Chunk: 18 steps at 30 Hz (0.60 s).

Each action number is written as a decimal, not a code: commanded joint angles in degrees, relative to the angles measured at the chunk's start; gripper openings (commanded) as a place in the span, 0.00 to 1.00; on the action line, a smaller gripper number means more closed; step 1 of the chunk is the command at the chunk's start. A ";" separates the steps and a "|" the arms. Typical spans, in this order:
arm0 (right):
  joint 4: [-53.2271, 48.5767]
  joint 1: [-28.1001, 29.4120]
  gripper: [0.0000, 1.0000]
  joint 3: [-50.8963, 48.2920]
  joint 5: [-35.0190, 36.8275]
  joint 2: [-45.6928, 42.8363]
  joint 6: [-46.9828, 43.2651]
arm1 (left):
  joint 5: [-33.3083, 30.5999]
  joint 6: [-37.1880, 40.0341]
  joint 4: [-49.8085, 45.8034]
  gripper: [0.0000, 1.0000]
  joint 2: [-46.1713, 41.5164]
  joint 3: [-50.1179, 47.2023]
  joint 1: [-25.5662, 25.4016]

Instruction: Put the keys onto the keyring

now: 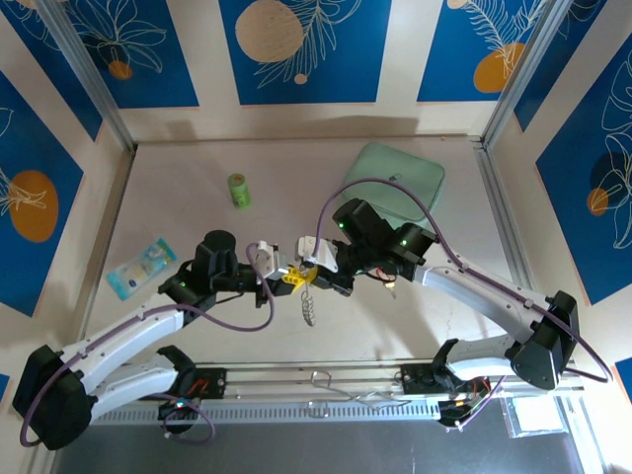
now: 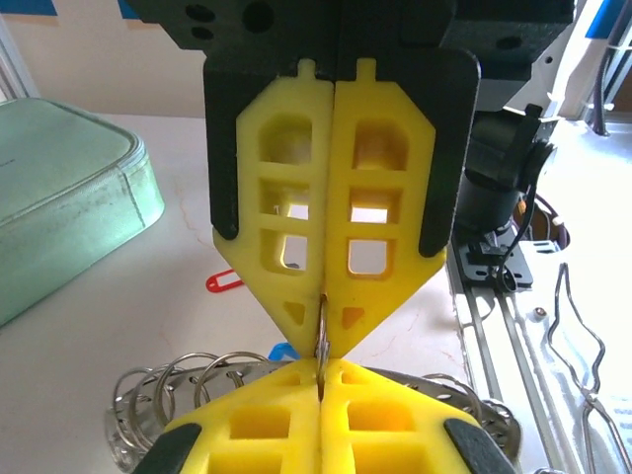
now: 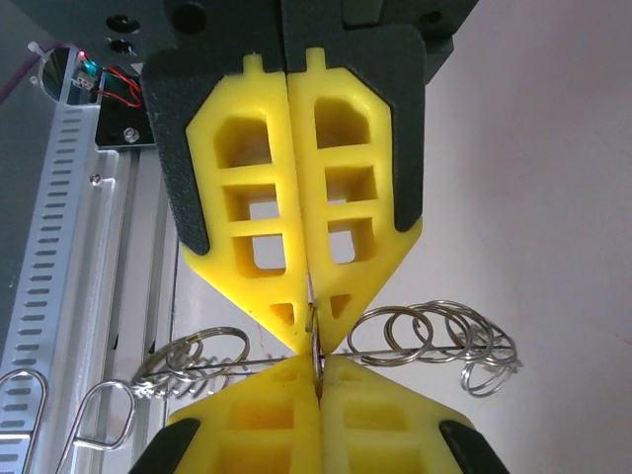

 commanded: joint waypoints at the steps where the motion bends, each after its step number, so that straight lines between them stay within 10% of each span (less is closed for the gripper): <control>1: 3.30 -1.41 0.18 -1.20 -6.19 -2.37 1.27 | 2.81 -0.02 2.59 0.00 -0.71 1.34 -0.57; 5: 12.24 -6.74 0.40 -9.32 -16.37 -8.46 5.49 | 3.03 -6.53 14.63 0.00 -1.59 -3.57 -0.57; 18: 23.25 -9.50 0.36 -15.58 -25.08 -10.25 11.12 | 3.07 -15.49 35.11 0.00 -0.40 -11.36 -0.57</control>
